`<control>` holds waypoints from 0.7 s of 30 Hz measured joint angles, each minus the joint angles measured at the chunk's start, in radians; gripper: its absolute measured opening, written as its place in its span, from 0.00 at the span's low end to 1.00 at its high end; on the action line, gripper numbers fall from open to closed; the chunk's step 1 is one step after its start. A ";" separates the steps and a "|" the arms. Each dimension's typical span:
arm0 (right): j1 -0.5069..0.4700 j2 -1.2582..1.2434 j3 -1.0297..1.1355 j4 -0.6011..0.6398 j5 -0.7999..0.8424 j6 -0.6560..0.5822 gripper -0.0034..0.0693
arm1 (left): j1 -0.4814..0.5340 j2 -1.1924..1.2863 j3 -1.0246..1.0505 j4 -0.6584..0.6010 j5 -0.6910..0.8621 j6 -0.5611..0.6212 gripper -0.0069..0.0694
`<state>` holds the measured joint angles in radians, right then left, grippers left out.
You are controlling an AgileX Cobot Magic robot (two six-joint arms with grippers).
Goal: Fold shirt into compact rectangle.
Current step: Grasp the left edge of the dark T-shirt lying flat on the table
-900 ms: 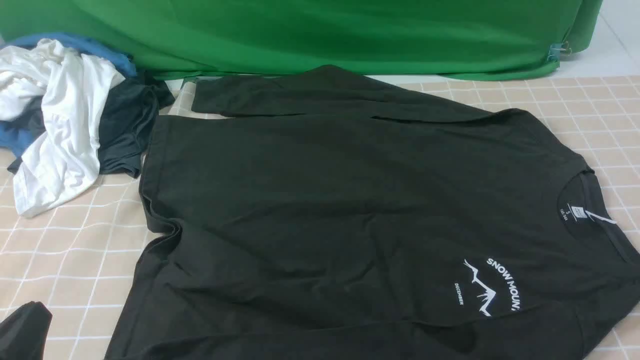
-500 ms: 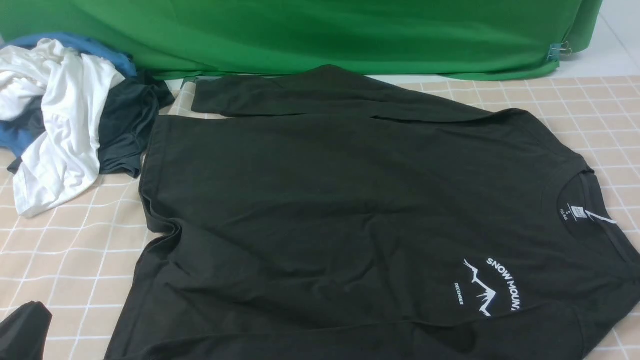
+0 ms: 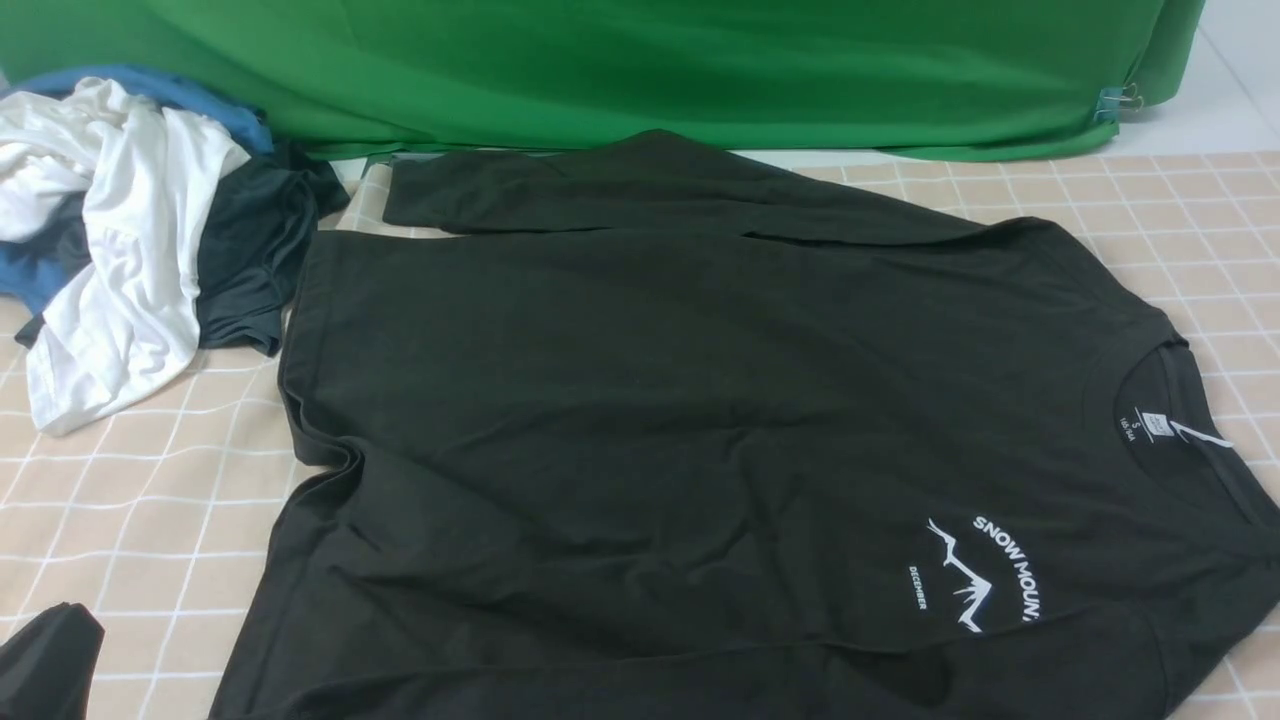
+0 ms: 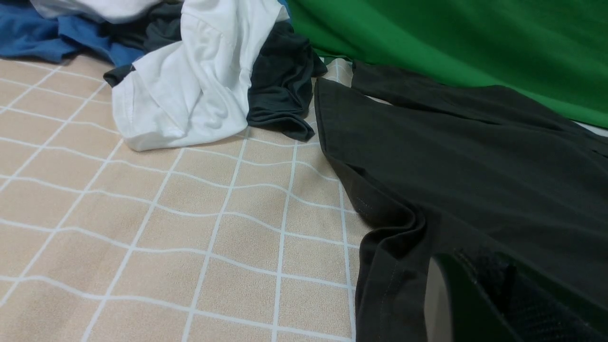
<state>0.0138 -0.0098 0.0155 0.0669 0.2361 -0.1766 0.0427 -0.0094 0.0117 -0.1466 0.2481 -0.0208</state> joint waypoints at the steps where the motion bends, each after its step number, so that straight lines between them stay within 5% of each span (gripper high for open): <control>1: 0.000 0.000 0.000 0.000 0.000 0.000 0.38 | 0.000 0.000 0.000 0.001 0.000 0.000 0.14; 5: 0.000 0.000 0.000 0.000 0.000 0.000 0.38 | 0.000 0.000 0.000 -0.012 -0.032 0.003 0.14; 13: 0.000 0.000 0.000 0.000 0.000 0.000 0.38 | 0.000 0.000 0.000 -0.427 -0.290 -0.092 0.14; 18: 0.000 0.000 0.000 0.012 -0.036 0.010 0.38 | 0.000 0.002 0.000 -0.467 -0.485 -0.287 0.14; 21: 0.000 0.000 0.000 0.133 -0.196 0.149 0.38 | 0.000 0.003 0.000 -0.443 -0.684 -0.513 0.14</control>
<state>0.0138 -0.0098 0.0155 0.2004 0.0401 -0.0280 0.0427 -0.0064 0.0117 -0.5895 -0.4362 -0.5342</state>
